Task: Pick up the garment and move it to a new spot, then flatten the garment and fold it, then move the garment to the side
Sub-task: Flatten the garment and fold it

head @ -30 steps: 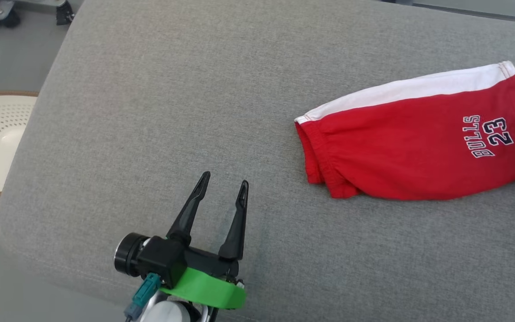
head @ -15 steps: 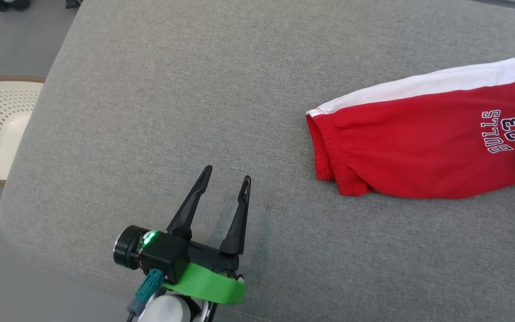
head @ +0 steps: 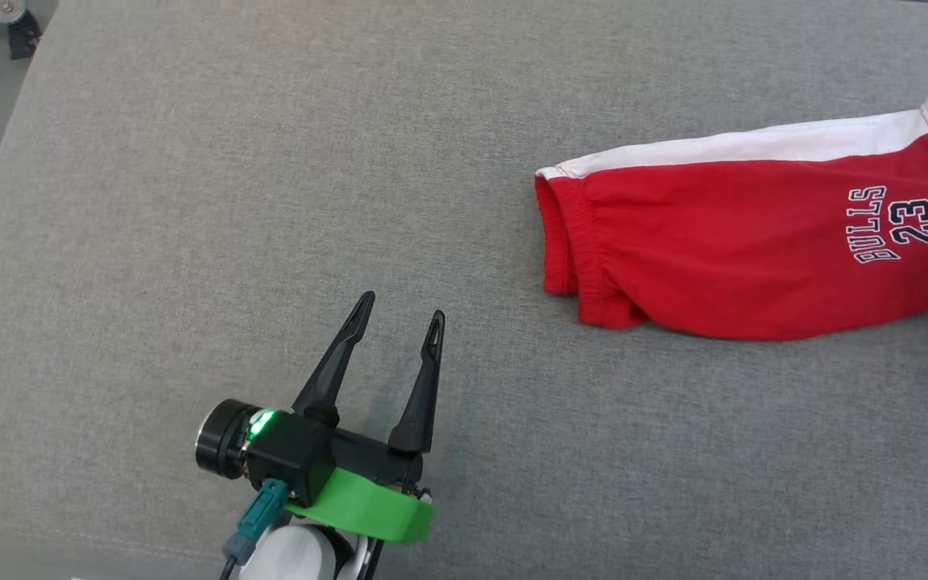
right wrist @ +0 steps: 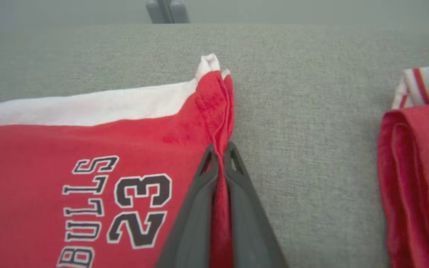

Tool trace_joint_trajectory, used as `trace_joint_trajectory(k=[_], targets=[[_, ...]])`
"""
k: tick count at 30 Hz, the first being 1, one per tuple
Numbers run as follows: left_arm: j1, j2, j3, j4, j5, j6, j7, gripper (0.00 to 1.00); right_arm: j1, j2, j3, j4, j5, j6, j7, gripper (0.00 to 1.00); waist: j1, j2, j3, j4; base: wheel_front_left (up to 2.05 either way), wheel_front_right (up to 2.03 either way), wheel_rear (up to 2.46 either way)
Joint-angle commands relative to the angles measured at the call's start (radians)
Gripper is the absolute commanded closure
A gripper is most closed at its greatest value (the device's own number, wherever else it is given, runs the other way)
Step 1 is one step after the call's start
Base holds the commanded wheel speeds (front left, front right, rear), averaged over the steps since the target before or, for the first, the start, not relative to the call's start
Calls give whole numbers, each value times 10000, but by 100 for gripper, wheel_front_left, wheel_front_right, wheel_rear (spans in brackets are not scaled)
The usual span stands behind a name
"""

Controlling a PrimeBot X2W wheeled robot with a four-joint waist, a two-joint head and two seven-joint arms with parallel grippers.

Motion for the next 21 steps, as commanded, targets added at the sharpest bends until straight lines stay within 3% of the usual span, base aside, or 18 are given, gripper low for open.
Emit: trace_joint_trajectory(k=[1,10,14,21], targets=[[46,15,61,7,101,-21,-1,0,144,-203,26,-17,-153,-24,-95,100,0,0,-274,-429,0,0,0],[383,19,212,159,86,6,-1,0,176,-515,-13,-348,-824,-23,-459,100,0,0,-899,-1040,0,0,0],[609,21,334,223,83,20,-1,0,-68,-159,45,-661,-1438,-23,-461,100,0,0,-1244,-1297,0,0,0],[816,21,278,278,113,-32,-1,0,-424,1023,-114,-1171,-2439,-23,-180,100,0,0,-1657,-1432,0,0,0]])
